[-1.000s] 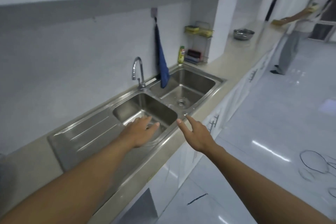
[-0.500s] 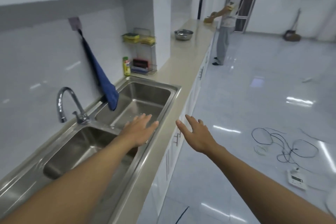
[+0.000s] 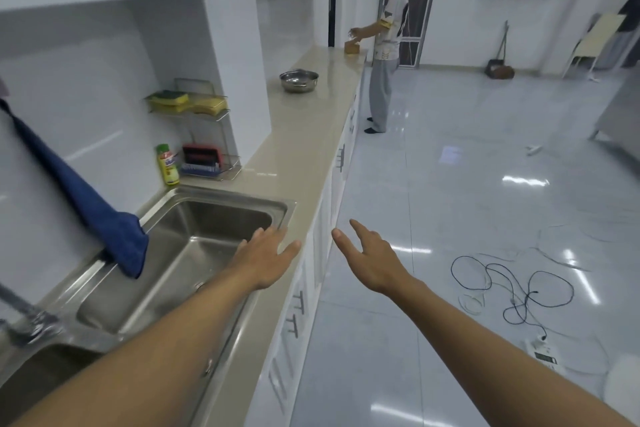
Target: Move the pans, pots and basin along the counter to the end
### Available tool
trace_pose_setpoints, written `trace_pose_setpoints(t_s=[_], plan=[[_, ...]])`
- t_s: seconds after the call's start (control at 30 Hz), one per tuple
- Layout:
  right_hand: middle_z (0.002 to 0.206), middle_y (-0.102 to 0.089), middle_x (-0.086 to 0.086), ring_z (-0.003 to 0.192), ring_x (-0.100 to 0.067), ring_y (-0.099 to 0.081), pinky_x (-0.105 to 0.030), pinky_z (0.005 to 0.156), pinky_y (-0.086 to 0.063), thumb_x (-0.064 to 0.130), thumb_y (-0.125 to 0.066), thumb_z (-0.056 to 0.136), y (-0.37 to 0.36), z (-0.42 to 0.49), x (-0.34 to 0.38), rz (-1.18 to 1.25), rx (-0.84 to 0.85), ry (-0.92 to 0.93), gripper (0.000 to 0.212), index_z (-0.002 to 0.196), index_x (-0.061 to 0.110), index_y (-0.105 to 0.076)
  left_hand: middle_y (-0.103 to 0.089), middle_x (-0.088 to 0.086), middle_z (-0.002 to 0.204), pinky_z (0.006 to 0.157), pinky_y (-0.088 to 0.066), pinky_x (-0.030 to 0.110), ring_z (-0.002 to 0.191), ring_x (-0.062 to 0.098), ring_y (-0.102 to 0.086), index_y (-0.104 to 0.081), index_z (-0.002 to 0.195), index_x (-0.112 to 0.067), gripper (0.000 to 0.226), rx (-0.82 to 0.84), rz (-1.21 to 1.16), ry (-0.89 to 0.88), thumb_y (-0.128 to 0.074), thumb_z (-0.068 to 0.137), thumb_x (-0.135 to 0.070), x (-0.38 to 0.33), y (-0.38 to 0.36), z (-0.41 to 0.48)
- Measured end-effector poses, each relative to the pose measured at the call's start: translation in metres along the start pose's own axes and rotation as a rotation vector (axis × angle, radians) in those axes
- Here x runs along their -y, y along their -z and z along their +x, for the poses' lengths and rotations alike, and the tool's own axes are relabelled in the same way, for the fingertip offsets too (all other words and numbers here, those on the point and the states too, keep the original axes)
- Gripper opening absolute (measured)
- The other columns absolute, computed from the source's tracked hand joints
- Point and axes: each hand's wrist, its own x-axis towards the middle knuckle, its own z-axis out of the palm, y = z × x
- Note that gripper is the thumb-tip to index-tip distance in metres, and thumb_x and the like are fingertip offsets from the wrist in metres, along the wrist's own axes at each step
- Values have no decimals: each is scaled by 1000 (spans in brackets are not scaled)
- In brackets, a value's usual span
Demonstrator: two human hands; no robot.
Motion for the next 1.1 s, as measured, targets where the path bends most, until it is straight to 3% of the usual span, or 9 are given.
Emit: trace_pose_setpoints(t_s=[0.13,0.4,0.87,1.1], plan=[[160,-33,-5,147,-26,-29,-47,115,-28,100,-24,67,34,57,-16,-27,5,0,110,156,35,-24,-23,-4,163,121,-14,51,150,19,-17,-27,153,-31,69,-32,22,-41,-21,94,-67,-28,7,64],[162,-29,-3,151,-29,-19,-52,117,-25,100,-20,66,83,169,-39,-83,21,39,113,157,34,-21,-12,-4,166,123,-8,45,152,16,-6,-18,157,-28,69,-1,37,-18,-21,98,-64,-64,10,172],[164,-26,-1,150,-25,-23,-48,121,-23,96,-23,70,132,362,-36,14,-49,-34,111,158,30,-17,-7,-4,167,122,-11,43,153,15,-3,-15,158,-28,67,48,12,-68,-21,100,-61,-94,60,387],[163,-27,-5,149,-31,-25,-53,119,-26,91,-28,76,161,448,-44,7,-91,-73,102,158,33,-14,-6,-4,167,123,-9,42,153,16,-2,-14,158,-28,67,47,36,-96,-20,100,-60,-111,77,478]])
